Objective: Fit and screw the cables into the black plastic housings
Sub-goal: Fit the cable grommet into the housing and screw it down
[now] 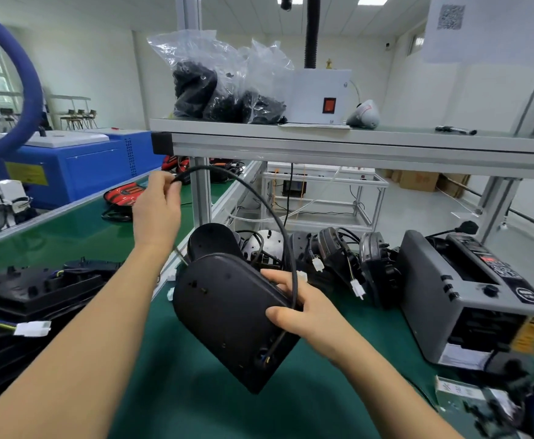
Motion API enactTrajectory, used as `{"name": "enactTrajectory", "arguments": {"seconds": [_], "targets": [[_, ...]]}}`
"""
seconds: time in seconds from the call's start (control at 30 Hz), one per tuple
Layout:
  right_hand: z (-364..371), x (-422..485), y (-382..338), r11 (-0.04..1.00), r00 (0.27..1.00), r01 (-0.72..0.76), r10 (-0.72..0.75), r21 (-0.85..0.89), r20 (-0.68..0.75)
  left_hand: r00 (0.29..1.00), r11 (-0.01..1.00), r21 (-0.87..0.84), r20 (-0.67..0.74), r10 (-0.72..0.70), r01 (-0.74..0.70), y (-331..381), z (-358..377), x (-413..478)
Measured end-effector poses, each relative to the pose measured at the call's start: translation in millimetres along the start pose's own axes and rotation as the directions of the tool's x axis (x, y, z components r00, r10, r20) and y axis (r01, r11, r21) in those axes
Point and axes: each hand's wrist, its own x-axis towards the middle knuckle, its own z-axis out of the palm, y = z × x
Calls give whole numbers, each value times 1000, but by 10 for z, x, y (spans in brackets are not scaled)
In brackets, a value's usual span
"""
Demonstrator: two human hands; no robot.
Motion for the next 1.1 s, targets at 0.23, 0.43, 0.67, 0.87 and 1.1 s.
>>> {"name": "enactTrajectory", "arguments": {"seconds": [0.23, 0.43, 0.67, 0.87, 1.1], "targets": [[40, -484, 193, 949, 938, -108, 196, 297, -285, 625, 431, -453, 579, -524, 781, 460, 268, -490], [153, -1026, 440, 869, 797, -209, 418, 449, -437, 341, 74, -360, 770, -540, 930, 388, 570, -1374], [278, -1346, 425, 774, 696, -267, 567, 574, -441, 172, -73, -282, 749, -640, 956, 379, 642, -1929], [272, -1400, 331, 760, 675, -302, 597, 576, -433, 451, 623, -19, 706, -545, 782, 433, 408, -2043], [204, -1447, 369, 722, 655, -355, 645, 594, -393, 490, 986, 25, 866, -103, 164, 361, -179, -2393]]}}
